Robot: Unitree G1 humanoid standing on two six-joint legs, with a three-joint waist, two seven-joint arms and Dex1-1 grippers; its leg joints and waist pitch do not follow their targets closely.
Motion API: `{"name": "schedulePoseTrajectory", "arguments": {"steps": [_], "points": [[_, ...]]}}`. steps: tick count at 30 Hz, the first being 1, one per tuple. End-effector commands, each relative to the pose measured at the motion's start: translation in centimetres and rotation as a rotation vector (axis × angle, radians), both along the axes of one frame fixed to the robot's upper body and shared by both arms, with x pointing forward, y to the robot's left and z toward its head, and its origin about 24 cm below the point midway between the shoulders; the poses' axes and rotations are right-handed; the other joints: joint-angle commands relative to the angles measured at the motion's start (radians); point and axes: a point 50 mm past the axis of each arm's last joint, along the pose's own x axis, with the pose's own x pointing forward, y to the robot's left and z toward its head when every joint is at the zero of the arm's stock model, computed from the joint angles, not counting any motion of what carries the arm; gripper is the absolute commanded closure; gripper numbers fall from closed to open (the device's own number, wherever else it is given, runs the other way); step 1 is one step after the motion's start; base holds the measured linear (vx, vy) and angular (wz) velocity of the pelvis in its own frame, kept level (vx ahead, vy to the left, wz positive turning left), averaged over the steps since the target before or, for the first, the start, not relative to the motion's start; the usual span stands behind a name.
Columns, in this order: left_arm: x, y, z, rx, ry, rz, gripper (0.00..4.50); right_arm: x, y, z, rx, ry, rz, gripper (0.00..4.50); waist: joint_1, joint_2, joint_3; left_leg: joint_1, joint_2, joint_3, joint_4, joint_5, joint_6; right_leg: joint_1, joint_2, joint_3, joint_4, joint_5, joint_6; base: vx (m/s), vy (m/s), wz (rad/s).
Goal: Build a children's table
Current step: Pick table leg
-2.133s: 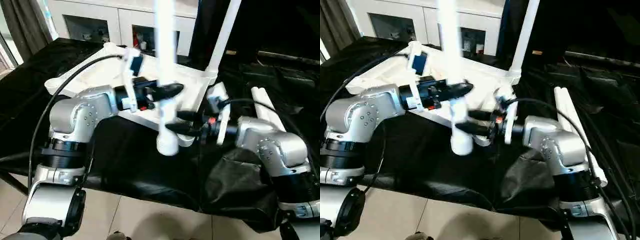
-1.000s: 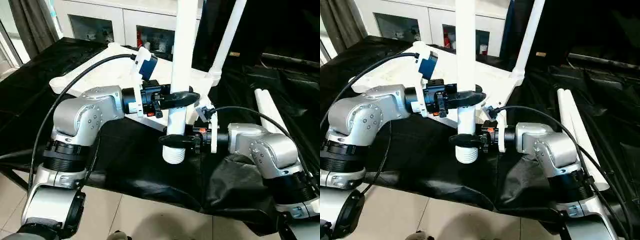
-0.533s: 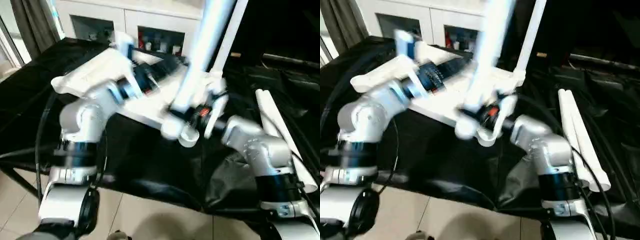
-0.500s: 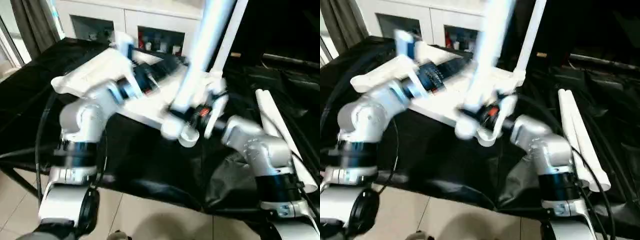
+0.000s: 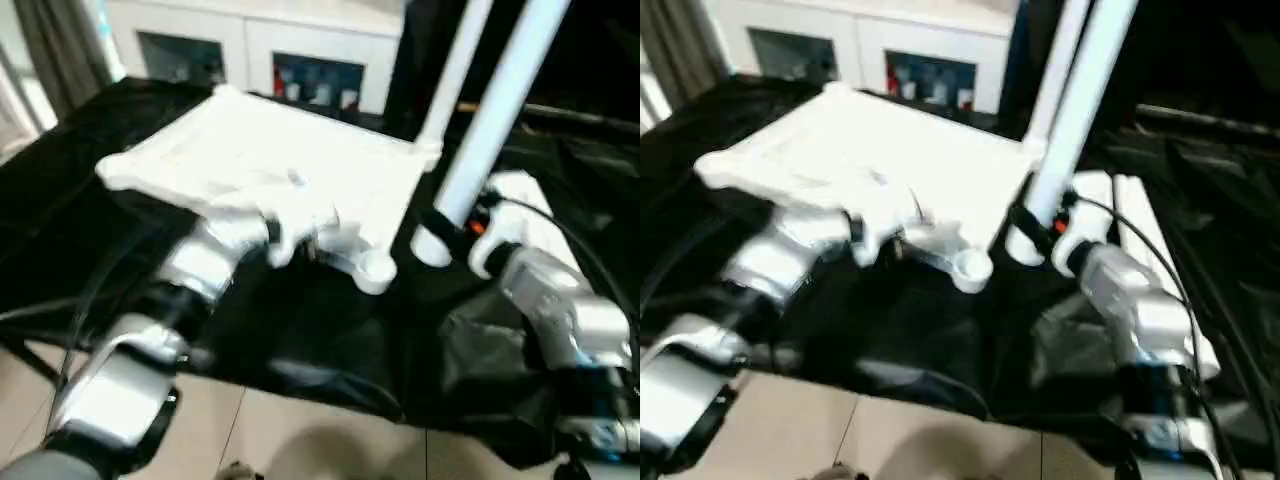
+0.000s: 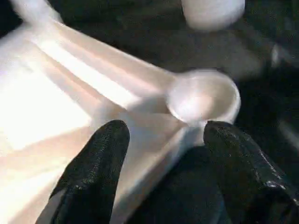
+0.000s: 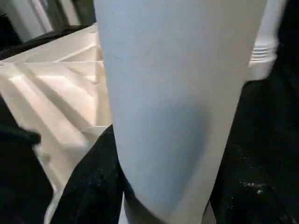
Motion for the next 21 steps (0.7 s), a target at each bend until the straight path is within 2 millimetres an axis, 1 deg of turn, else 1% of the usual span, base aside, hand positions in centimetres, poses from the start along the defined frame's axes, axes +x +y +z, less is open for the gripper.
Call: {"name": "schedulePoseTrajectory", "arguments": {"steps": [1,2,3,4,5,6,7,8,9,10,11,12,14,15,16,19,20,21], "points": [[0.5,-0.5,0.5,0.070,-0.070,-0.029,1.47,-0.1,-0.3,1.1,-0.023,-0.049,-0.010,2.57,-0.001,0.011,-0.089,0.010,0.028,-0.011,-0.062,-0.107,-0.007,0.075,-0.081,0.052,-0.062,-0.095,-0.166,0.000,0.000,0.00],[0.7,-0.5,-0.1,0.120,-0.089,-0.019,1.47,-0.4,-0.4,1.0,-0.031,-0.049,-0.011,2.57,-0.004,0.008,-0.088,0.010,0.026,-0.009,-0.061,-0.113,-0.001,0.073,-0.077,0.051,-0.069,-0.108,-0.163,0.000,0.000,0.00],[0.8,-0.5,-0.4,0.142,-0.093,-0.011,1.47,-0.5,-0.4,1.0,-0.041,-0.047,-0.010,2.57,-0.006,0.013,-0.087,0.012,0.025,-0.009,-0.060,-0.125,0.002,0.073,-0.075,0.051,-0.072,-0.130,-0.160,0.000,0.000,0.00],[0.9,-0.5,-0.5,0.156,-0.097,-0.009,1.47,-0.6,-0.4,0.9,-0.047,-0.046,-0.011,2.57,-0.006,0.011,-0.087,0.014,0.026,-0.009,-0.060,-0.131,0.003,0.072,-0.076,0.051,-0.072,-0.139,-0.161,0.000,0.000,0.00],[1.1,-0.4,-0.8,0.179,-0.099,0.008,1.47,-0.8,-0.4,0.8,-0.050,-0.044,-0.010,2.57,-0.009,0.012,-0.087,0.011,0.024,-0.008,-0.060,-0.130,0.007,0.075,-0.076,0.051,-0.076,-0.160,-0.161,0.000,0.000,0.00],[1.2,-0.4,-1.0,0.206,-0.105,0.013,1.47,-1.0,-0.4,0.8,-0.053,-0.043,-0.008,2.57,-0.009,0.015,-0.087,0.013,0.026,-0.009,-0.059,-0.130,0.008,0.074,-0.077,0.051,-0.074,-0.160,-0.165,0.000,0.000,0.00],[1.3,-0.3,-1.3,0.242,-0.116,0.016,1.47,-1.2,-0.4,0.8,-0.054,-0.041,-0.006,2.57,-0.010,0.014,-0.087,0.013,0.022,-0.008,-0.058,-0.134,0.016,0.073,-0.073,0.051,-0.079,-0.169,-0.159,0.000,0.000,0.00],[1.4,0.0,-1.6,0.283,-0.116,0.021,1.47,-1.4,-0.5,0.8,-0.059,-0.039,-0.005,2.57,-0.011,0.016,-0.089,0.014,0.023,-0.009,-0.058,-0.136,0.017,0.074,-0.074,0.051,-0.079,-0.171,-0.158,0.000,0.000,0.00],[1.4,0.0,-1.7,0.292,-0.113,0.022,1.47,-1.4,-0.5,0.8,-0.061,-0.038,-0.004,2.57,-0.011,0.014,-0.089,0.013,0.024,-0.010,-0.059,-0.131,0.019,0.075,-0.074,0.050,-0.079,-0.170,-0.157,0.000,0.000,0.00],[1.4,0.1,-1.8,0.301,-0.107,0.024,1.47,-1.5,-0.5,0.8,-0.064,-0.037,-0.003,2.57,-0.011,0.013,-0.089,0.012,0.024,-0.010,-0.058,-0.127,0.023,0.075,-0.076,0.050,-0.078,-0.165,-0.166,0.000,0.000,0.00],[1.4,0.1,-2.0,0.302,-0.101,0.027,1.47,-1.6,-0.6,0.8,-0.066,-0.037,-0.002,2.57,-0.011,0.017,-0.090,0.013,0.024,-0.010,-0.057,-0.126,0.025,0.074,-0.076,0.050,-0.078,-0.162,-0.171,0.000,0.000,0.00],[1.4,0.1,-2.3,0.306,-0.091,0.044,1.47,-1.7,-0.7,0.8,-0.066,-0.037,-0.004,2.57,-0.011,0.017,-0.090,0.014,0.026,-0.010,-0.058,-0.132,0.027,0.073,-0.076,0.049,-0.078,-0.158,-0.183,0.000,0.000,0.00],[1.3,0.1,-2.5,0.301,-0.072,0.046,1.47,-1.7,-0.7,0.8,-0.068,-0.036,-0.004,2.57,-0.010,0.014,-0.089,0.015,0.024,-0.009,-0.057,-0.141,0.030,0.072,-0.076,0.049,-0.080,-0.168,-0.188,0.000,0.000,0.00],[1.3,0.0,-2.7,0.296,-0.054,0.051,1.47,-1.7,-0.8,0.8,-0.070,-0.036,-0.003,2.57,-0.010,0.012,-0.088,0.014,0.026,-0.010,-0.058,-0.144,0.031,0.073,-0.078,0.048,-0.080,-0.174,-0.191,0.000,0.000,0.00],[1.1,0.0,-2.9,0.289,-0.031,0.049,1.47,-1.6,-0.7,0.9,-0.072,-0.037,0.005,2.57,-0.009,0.011,-0.088,0.015,0.027,-0.010,-0.059,-0.146,0.033,0.072,-0.079,0.047,-0.081,-0.180,-0.193,0.000,0.000,0.00],[0.8,-0.1,-3.4,0.291,0.019,0.026,1.47,-1.5,-0.5,0.9,-0.077,-0.042,0.016,2.57,-0.008,0.010,-0.087,0.014,0.026,-0.010,-0.059,-0.141,0.040,0.072,-0.080,0.047,-0.082,-0.187,-0.194,0.000,0.000,0.00],[0.7,-0.1,-3.5,0.289,0.029,0.013,1.74,-1.4,-0.5,1.0,-0.079,-0.043,0.017,2.57,-0.007,0.010,-0.088,0.014,0.026,-0.010,-0.058,-0.140,0.041,0.073,-0.081,0.048,-0.082,-0.185,-0.195,0.000,0.000,0.00],[0.6,-0.3,-3.3,0.273,0.060,-0.008,1.81,-1.3,-0.4,1.0,-0.084,-0.046,0.022,2.57,-0.007,0.010,-0.087,0.013,0.027,-0.010,-0.059,-0.136,0.043,0.073,-0.081,0.047,-0.081,-0.179,-0.197,0.000,0.000,0.00]]}}
